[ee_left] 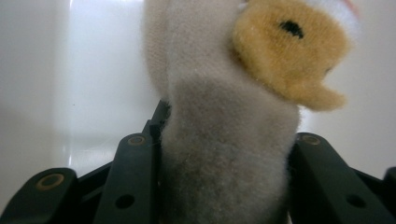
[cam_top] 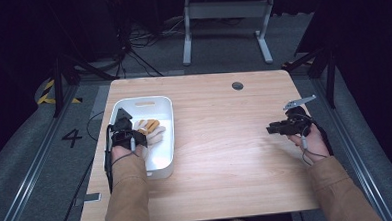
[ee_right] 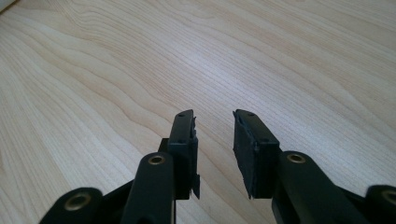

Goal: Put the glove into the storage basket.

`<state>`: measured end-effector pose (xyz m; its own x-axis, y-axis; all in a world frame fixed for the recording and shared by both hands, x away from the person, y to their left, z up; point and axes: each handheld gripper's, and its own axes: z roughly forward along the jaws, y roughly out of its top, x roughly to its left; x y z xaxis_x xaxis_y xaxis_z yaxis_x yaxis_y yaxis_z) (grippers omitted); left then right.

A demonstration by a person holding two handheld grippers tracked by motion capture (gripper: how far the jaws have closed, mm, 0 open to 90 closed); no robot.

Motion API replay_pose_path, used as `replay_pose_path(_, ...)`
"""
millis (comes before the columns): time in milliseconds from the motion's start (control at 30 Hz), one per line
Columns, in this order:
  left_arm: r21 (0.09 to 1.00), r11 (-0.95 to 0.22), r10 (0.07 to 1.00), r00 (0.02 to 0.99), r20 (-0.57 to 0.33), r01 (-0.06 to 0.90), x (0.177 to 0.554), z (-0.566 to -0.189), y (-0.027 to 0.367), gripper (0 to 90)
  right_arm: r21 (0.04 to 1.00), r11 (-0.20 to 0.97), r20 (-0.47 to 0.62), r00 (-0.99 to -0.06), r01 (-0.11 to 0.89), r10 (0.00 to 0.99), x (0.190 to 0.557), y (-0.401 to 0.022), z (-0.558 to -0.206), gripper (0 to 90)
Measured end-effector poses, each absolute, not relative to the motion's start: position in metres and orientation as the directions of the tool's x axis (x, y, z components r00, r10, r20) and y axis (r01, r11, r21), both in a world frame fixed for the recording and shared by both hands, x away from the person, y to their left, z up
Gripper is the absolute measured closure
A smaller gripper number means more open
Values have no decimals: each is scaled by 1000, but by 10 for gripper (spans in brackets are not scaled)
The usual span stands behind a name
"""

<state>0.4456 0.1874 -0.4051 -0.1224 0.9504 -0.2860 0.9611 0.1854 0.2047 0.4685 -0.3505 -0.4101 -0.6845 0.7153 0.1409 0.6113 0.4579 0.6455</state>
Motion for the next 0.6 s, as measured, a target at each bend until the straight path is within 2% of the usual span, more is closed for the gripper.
replay_pose_path(100, 190, 192, 950, -134, -283, 963, 446, -406, 187, 561, 645, 459, 140, -684, 612, 716, 468, -350, -410, 694)
replay_pose_path(167, 169, 200, 950, -149, -275, 965, 447, -407, 187, 497, 645, 459, 139, -684, 611, 716, 468, -350, -410, 693)
replay_pose_path(233, 159, 206, 941, -151, -303, 966, 447, -407, 189, 435, 645, 459, 139, -684, 611, 716, 468, -350, -410, 693)
replay_pose_path(267, 136, 209, 932, -155, -327, 968, 448, -407, 190, 388, 645, 458, 141, -685, 612, 715, 468, -351, -410, 692)
replay_pose_path(367, 119, 167, 940, -121, -320, 979, 449, -406, 189, 223, 644, 456, 144, -682, 615, 717, 468, -351, -410, 683)
replay_pose_path(467, 123, 180, 936, -132, -326, 976, 448, -402, 189, 178, 645, 455, 143, -681, 614, 718, 468, -351, -410, 678)
replay_pose_path(600, 122, 171, 948, -130, -290, 978, 448, -402, 185, 162, 645, 455, 143, -682, 614, 717, 468, -351, -410, 678)
